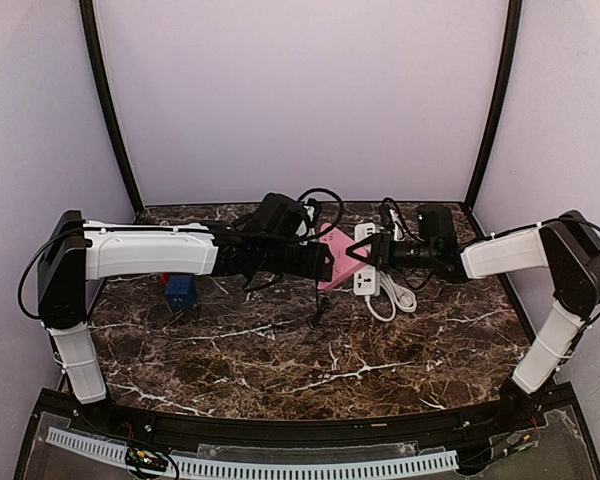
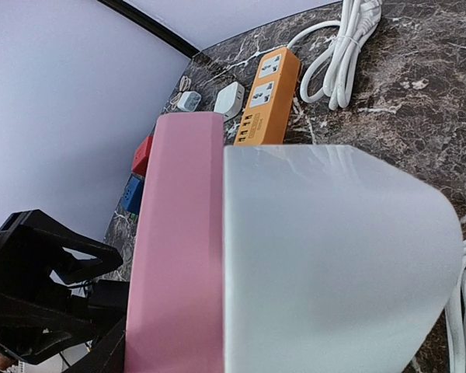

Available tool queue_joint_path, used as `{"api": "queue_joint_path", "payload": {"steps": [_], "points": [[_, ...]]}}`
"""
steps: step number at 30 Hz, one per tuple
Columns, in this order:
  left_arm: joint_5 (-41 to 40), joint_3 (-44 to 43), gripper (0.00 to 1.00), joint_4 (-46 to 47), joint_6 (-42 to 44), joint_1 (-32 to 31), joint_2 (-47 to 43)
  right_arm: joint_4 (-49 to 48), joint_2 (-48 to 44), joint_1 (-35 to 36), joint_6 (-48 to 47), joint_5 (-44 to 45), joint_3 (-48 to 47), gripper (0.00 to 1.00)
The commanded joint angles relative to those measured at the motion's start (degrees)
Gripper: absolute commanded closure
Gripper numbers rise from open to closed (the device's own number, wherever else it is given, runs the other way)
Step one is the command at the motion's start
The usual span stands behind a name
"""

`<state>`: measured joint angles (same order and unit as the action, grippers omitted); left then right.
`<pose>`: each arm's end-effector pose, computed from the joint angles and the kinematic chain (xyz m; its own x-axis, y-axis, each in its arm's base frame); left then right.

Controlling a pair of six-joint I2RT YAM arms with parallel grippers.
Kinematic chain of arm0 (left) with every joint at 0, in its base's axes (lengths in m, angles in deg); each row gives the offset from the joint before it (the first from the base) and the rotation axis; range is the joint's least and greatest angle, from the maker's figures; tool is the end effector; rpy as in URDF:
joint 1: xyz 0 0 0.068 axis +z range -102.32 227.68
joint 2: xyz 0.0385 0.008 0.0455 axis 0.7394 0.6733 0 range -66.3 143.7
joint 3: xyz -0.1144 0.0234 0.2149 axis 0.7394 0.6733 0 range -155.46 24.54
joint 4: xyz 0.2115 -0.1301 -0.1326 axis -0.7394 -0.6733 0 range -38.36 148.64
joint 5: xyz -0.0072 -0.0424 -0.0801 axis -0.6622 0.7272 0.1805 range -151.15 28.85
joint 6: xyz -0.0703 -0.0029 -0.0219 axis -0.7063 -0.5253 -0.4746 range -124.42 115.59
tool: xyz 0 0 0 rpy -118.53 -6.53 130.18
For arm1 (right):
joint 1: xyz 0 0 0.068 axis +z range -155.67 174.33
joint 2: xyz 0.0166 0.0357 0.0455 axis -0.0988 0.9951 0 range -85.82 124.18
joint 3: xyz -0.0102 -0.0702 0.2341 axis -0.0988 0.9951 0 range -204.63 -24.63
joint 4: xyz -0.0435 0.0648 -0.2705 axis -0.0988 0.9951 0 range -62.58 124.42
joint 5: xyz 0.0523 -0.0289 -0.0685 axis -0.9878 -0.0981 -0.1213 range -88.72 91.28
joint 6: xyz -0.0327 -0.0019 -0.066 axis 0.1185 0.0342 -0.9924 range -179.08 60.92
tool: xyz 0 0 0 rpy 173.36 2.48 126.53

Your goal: Pull the plug off the socket

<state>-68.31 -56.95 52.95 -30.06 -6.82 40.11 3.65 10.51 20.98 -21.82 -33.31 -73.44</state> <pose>0.2788 -0.3777 0.2121 -0.5892 0.0865 -0.8033 0.5440 0.7775 -0.3154 0.3277 0.2034 0.1407 -0.7912 0.1605 -0.5901 -0.4456 0.5095 0.7361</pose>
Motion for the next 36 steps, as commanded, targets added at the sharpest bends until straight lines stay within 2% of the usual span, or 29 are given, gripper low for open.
{"api": "queue_joint_path", "payload": {"steps": [1, 4, 8, 19, 28, 36], "points": [[0.5, -1.1, 0.51, -2.9, -1.9, -0.1, 0.8, -5.2, -2.5, -0.3, 0.4, 1.0, 0.4, 1.0], [1.6, -1.1, 0.6, -2.9, -2.6, -0.1, 1.2, -5.2, -2.9, -0.3, 0.2, 1.5, 0.6, 1.0], [2.3, -1.2, 0.66, -2.7, -3.9, -0.1, 1.3, -5.8, -3.5, -0.3, 0.1, 1.5, 1.0, 1.0], [4.9, -2.4, 0.98, -3.2, -6.0, -0.1, 1.1, -2.6, -5.1, -0.3, -3.9, 7.6, 1.5, 1.0], [2.1, -1.7, 0.99, -3.4, -8.0, 0.0, -1.9, 3.1, -7.4, -0.3, -7.5, 18.3, 2.1, 1.0], [0.6, -1.5, 0.99, -3.1, -8.0, 0.0, -4.1, 5.8, -6.9, -0.3, -9.9, 22.1, 1.6, 1.0]]}}
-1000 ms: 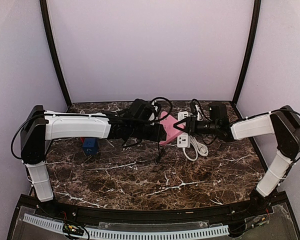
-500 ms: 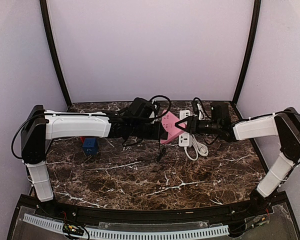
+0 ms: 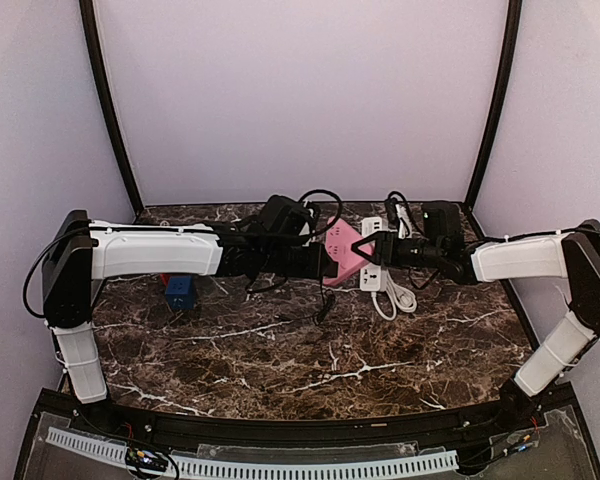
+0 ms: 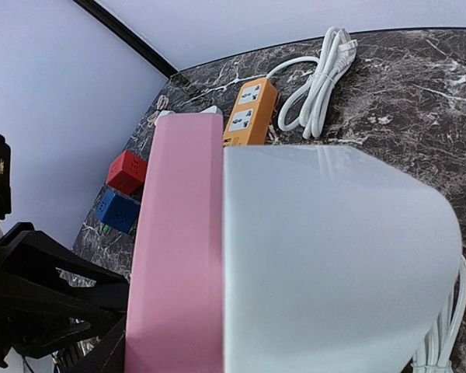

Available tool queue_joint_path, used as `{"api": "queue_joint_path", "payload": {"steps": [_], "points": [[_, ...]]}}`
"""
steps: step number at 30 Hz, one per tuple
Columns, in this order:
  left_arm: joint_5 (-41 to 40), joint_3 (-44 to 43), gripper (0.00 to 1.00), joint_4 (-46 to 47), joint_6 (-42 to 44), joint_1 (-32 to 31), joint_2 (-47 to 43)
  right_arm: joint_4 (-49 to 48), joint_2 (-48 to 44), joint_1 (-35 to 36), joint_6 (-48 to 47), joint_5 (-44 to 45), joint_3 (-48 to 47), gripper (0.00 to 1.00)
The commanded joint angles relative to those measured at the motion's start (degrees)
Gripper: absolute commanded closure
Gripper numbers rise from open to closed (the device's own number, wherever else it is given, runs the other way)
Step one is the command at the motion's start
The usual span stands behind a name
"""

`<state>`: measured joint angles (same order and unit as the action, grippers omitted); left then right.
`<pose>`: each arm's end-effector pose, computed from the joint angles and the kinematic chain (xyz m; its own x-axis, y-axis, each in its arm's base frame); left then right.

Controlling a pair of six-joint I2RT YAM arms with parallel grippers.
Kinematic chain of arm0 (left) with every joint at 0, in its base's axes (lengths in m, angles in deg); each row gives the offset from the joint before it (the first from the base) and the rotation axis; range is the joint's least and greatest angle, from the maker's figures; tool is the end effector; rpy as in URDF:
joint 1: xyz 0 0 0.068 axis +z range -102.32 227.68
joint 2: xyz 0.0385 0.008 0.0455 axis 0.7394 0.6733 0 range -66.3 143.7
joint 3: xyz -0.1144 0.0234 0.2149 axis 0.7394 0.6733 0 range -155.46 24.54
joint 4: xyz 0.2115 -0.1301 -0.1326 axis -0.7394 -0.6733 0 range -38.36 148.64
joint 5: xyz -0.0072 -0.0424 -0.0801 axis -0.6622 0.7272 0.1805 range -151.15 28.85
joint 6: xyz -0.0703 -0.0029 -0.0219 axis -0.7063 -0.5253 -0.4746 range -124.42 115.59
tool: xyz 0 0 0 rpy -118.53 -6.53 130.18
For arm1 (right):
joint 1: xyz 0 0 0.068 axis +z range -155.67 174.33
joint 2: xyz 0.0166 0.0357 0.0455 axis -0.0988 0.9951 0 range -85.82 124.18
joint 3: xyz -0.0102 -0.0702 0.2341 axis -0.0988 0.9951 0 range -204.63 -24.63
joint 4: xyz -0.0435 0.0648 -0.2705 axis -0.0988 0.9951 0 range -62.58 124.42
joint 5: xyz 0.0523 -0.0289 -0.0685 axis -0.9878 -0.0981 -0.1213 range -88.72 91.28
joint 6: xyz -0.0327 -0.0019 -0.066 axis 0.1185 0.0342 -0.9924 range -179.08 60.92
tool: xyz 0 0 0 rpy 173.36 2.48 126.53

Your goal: Pull the plug off the socket

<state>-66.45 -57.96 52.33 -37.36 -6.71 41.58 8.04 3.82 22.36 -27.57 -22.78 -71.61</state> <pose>0.2803 -0.3817 0.2059 -0.6721 0.0083 -0.7404 0.4746 0.7724 -0.4221 0.3190 0.1981 0.1604 -0.6945 0.1708 -0.6989 -0.4654 0.6342 0.6174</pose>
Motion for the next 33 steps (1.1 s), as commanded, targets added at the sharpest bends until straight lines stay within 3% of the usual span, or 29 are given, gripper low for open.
{"api": "queue_joint_path", "payload": {"steps": [1, 15, 23, 33], "points": [[-1.4, -0.5, 0.99, -2.5, -0.6, -0.2, -6.2, 1.5, -0.1, -1.7, -4.3, 11.9, -0.2, 1.0], [-3.6, 1.9, 0.99, -3.4, -0.3, 2.1, -12.5, 2.1, 0.5, -2.1, -5.1, 11.9, -0.1, 1.0], [3.4, 5.4, 0.99, -0.1, 2.1, 8.3, -16.0, 2.1, -1.7, -4.3, -4.9, 7.2, -0.2, 1.0], [-3.0, 5.8, 0.99, -7.5, 5.5, 15.6, -18.8, 2.0, -3.2, -6.8, -4.4, 3.3, 1.1, 1.0]]}}
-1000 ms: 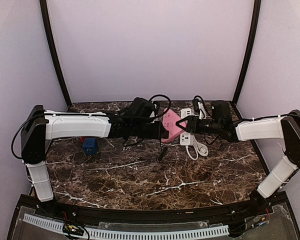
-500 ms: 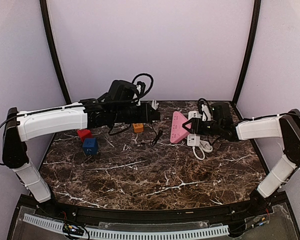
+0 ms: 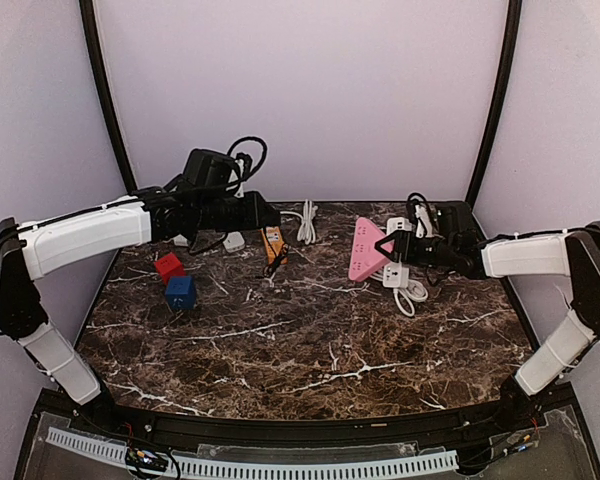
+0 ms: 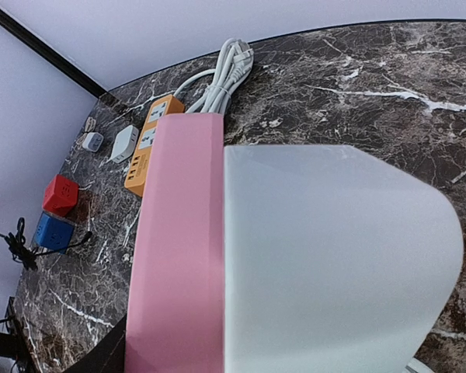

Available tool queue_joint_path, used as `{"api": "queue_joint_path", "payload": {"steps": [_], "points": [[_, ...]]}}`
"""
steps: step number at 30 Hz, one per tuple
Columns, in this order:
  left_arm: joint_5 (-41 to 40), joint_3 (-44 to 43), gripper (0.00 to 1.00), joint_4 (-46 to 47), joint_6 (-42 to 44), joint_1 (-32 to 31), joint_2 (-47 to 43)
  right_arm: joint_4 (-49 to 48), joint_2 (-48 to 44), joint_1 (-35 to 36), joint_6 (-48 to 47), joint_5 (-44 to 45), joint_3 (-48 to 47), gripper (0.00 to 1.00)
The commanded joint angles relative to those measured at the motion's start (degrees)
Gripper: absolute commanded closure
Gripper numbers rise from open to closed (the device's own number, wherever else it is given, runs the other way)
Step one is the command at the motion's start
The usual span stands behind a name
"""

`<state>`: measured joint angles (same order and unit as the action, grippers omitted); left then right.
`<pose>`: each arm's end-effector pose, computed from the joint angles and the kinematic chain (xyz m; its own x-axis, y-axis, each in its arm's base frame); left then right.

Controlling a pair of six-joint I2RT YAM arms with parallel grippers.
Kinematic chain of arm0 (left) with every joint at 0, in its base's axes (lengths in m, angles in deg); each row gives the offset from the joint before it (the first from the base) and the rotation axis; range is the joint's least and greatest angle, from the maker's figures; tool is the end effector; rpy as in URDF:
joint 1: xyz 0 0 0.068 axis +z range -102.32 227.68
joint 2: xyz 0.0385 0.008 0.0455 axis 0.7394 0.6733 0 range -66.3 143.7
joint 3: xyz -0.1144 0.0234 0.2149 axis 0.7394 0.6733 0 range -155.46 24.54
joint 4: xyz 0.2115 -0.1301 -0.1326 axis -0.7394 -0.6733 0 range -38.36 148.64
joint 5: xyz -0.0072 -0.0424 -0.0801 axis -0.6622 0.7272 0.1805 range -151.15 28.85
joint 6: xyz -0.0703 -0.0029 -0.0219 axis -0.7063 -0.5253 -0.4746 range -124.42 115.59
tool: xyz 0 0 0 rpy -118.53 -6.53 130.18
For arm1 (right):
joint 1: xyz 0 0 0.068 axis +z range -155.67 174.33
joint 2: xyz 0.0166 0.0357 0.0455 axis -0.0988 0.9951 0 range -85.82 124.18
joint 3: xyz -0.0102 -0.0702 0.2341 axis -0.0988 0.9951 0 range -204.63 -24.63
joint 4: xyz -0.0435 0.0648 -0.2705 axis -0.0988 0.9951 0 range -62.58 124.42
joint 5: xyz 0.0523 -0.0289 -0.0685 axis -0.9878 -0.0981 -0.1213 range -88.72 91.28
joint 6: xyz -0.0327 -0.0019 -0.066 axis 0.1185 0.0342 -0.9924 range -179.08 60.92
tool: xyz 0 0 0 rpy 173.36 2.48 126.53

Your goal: Pull the plug off the socket

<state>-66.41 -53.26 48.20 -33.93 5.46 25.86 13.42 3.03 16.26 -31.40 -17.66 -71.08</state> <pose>0.3182 -0.2812 0.2834 -0.5696 -0.1456 -0.8089 0.3756 0.8292 -0.4138 0.3347 0.1561 0.1500 -0.6779 0.2006 -0.7073 -0.3425 0.7651 0.5453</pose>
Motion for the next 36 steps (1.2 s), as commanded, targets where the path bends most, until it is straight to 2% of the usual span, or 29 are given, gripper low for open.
{"api": "queue_joint_path", "payload": {"steps": [1, 11, 23, 29, 31, 35, 36], "points": [[-3.1, 1.7, 0.99, -3.4, 2.0, 4.2, -3.2, -3.4, -2.4, -0.9, -0.6, -1.9, 0.6, 1.0], [3.4, 8.4, 0.99, 1.5, -1.5, 15.2, -1.6, -3.4, -2.2, -1.0, -0.7, -3.3, 0.6, 1.0], [4.7, 12.7, 0.97, 3.6, -6.0, 19.8, 7.6, -3.4, -1.2, -1.1, -0.6, -6.2, -0.8, 1.0], [8.9, 13.8, 0.87, 6.5, -7.4, 21.4, 11.1, -4.0, -0.5, -1.0, -0.3, -9.5, -1.5, 1.0], [9.3, 13.9, 0.8, 6.9, -7.6, 21.5, 11.5, -4.3, -0.2, -1.0, -0.2, -10.7, -1.6, 1.0], [10.1, 14.4, 0.58, 7.3, -7.8, 21.9, 11.8, -5.4, 0.0, -1.0, 0.2, -13.4, -1.8, 1.0], [10.3, 14.4, 0.55, 7.3, -7.6, 22.1, 11.8, -5.9, 0.2, -1.0, 0.4, -14.3, -2.0, 1.0]]}}
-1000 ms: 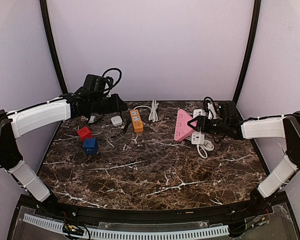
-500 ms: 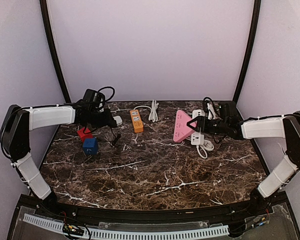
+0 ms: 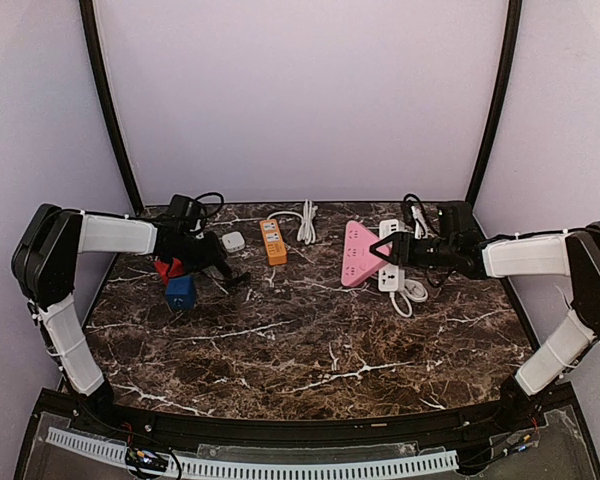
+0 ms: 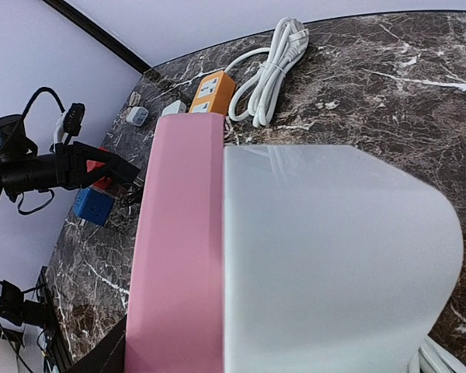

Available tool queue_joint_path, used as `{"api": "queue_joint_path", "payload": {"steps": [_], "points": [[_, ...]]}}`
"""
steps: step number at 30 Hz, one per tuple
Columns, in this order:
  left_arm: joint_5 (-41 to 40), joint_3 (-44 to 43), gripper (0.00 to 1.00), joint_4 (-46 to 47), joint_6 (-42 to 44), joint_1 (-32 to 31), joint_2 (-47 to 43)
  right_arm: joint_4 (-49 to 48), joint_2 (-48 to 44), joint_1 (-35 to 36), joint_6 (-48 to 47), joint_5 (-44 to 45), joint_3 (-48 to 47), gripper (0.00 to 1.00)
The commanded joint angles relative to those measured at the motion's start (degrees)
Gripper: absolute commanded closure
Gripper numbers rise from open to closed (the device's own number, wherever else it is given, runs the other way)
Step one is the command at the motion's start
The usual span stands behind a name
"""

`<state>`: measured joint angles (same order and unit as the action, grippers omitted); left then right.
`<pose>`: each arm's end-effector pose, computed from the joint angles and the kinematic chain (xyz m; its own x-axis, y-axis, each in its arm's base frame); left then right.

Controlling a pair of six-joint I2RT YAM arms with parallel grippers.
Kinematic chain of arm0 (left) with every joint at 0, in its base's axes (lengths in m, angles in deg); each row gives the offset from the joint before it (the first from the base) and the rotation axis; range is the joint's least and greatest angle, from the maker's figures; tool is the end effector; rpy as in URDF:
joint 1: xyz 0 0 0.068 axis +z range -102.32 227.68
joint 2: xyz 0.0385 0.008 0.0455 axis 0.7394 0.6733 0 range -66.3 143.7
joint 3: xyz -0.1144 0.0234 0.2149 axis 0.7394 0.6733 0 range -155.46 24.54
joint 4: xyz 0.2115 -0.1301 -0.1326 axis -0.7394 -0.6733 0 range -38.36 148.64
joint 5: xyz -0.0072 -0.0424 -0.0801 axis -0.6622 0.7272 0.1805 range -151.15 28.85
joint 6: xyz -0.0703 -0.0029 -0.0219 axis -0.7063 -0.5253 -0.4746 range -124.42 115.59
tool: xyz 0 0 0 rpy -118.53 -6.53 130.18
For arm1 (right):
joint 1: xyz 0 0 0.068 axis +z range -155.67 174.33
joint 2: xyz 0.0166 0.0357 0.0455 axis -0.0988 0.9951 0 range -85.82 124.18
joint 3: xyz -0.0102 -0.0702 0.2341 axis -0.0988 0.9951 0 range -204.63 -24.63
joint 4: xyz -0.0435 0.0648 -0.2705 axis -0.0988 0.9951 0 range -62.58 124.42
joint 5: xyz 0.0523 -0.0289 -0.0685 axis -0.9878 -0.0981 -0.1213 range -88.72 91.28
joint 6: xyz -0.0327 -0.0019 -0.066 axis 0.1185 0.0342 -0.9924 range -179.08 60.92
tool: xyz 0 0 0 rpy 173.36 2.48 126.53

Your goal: Pull the plug off the socket

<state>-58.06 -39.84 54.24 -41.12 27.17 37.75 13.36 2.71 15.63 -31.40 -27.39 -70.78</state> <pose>0.3900 -0.1495 0.1232 -0.7531 -0.3556 -0.5536 -0.0798 0.8845 -0.4596 0.3283 0.1596 0.1522 -0.7223 0.1558 -0.6738 -0.4254 0.6681 0.6105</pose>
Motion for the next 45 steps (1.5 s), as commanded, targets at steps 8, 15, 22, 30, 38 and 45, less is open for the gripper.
{"api": "queue_joint_path", "payload": {"steps": [8, 15, 22, 30, 38, 45], "points": [[9.3, 3.9, 0.1, 7.2, 4.4, 0.6, -8.8, -10.5, 1.8, -0.9, 4.0, -12.4, -2.6, 1.0], [29.2, 13.2, 0.01, 26.4, 1.9, -0.3, -18.7, -18.4, 3.6, -1.5, 9.6, -19.6, -2.1, 1.0], [38.3, 13.6, 0.01, 36.6, -0.6, -8.7, -15.3, -32.8, 6.5, -1.4, 19.9, -26.3, -0.1, 1.0], [42.9, 9.8, 0.05, 52.7, -10.0, -16.0, -4.6, -40.7, 8.3, -0.3, 25.7, -28.6, 2.0, 1.0], [45.0, 6.4, 0.15, 61.1, -17.1, -18.9, 3.2, -43.1, 9.1, 1.0, 27.7, -29.7, 2.1, 1.0], [44.6, 4.4, 0.29, 62.2, -18.9, -20.3, 5.5, -45.4, 10.9, 2.8, 29.6, -30.2, 1.9, 1.0]]}}
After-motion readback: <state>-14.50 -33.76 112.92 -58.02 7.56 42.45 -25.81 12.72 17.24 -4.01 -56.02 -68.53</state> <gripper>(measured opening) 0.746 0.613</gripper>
